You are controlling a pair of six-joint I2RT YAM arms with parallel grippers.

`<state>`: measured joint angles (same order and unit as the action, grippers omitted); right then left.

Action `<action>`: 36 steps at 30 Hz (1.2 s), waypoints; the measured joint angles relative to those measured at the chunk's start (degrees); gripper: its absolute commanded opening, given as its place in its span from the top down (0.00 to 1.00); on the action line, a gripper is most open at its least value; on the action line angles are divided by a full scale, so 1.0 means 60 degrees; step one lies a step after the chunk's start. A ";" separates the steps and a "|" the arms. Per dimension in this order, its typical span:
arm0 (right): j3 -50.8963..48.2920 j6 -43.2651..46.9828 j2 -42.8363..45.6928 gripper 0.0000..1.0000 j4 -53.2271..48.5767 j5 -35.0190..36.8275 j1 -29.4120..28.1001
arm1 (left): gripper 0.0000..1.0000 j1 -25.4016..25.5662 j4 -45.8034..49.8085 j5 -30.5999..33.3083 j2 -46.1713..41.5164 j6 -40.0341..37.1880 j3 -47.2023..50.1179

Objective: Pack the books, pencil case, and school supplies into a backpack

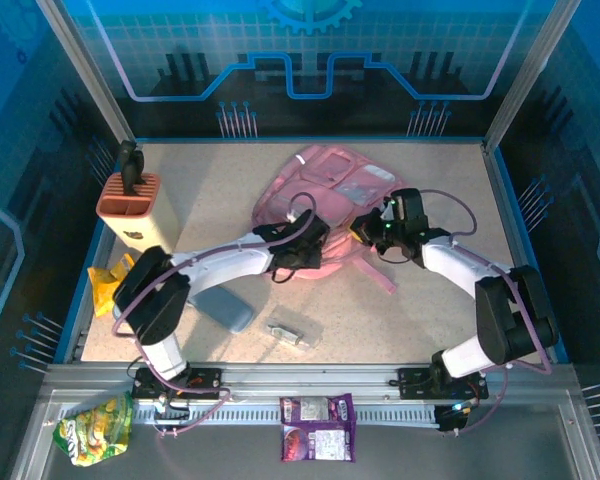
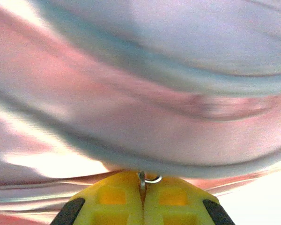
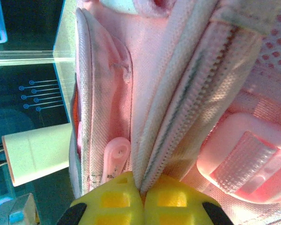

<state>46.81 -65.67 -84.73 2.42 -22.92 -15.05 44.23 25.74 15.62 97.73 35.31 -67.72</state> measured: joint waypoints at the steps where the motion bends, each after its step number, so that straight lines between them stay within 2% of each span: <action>1: 0.0000 0.0098 0.0007 1.00 -0.0058 -0.0171 0.0157 | 1.00 -0.0160 -0.0004 -0.0004 -0.0182 -0.0160 0.0149; 7: 0.0663 0.0896 -0.0219 1.00 -0.0907 -0.1264 0.0718 | 1.00 -0.0954 -0.0273 -0.0590 -0.0725 -0.1104 0.0539; 8: 0.0976 0.1100 -0.0390 0.97 -0.1144 -0.1377 0.0787 | 1.00 -0.0980 -0.0342 -0.0714 -0.0729 -0.1206 0.0539; 10: 0.1599 0.1479 -0.0812 0.83 -0.1599 -0.1526 0.0951 | 1.00 -0.0940 -0.0543 -0.1016 -0.0725 -0.1300 0.0535; 12: 0.2211 0.1818 -0.1315 0.74 -0.1891 -0.1592 0.1107 | 1.00 -0.0794 -0.0707 -0.1198 -0.0674 -0.1315 0.0415; 15: 0.2925 0.2208 -0.1920 0.53 -0.2025 -0.1577 0.1399 | 1.00 -0.0266 -0.0718 -0.1260 -0.0306 -0.1264 -0.0142; 19: 0.3089 0.2747 -0.1734 0.38 -0.2299 -0.1344 0.1647 | 1.00 0.0481 -0.0805 -0.1428 0.0390 -0.1060 -0.0856; 23: 0.2510 0.2965 -0.0656 0.34 -0.2575 -0.1184 0.1661 | 1.00 0.0780 -0.0903 -0.1625 0.0634 -0.0863 -0.1020; 27: 0.1271 0.2583 0.0608 0.36 -0.2386 -0.1308 0.1534 | 1.00 0.0776 -0.0933 -0.1738 0.0634 -0.0801 -0.1024; 33: -0.0153 0.1490 0.0911 0.37 -0.1858 -0.1042 0.0685 | 1.00 0.0772 -0.0933 -0.1759 0.0634 -0.0688 -0.1020; 36: -0.0659 0.0922 0.1013 0.42 -0.1526 -0.0681 0.0208 | 1.00 0.0772 -0.0925 -0.1759 0.0634 -0.0685 -0.1020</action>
<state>42.85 -60.14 -78.65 -6.74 -27.00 -13.80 48.86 20.18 5.06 101.54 31.20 -73.84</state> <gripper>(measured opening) 0.611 0.053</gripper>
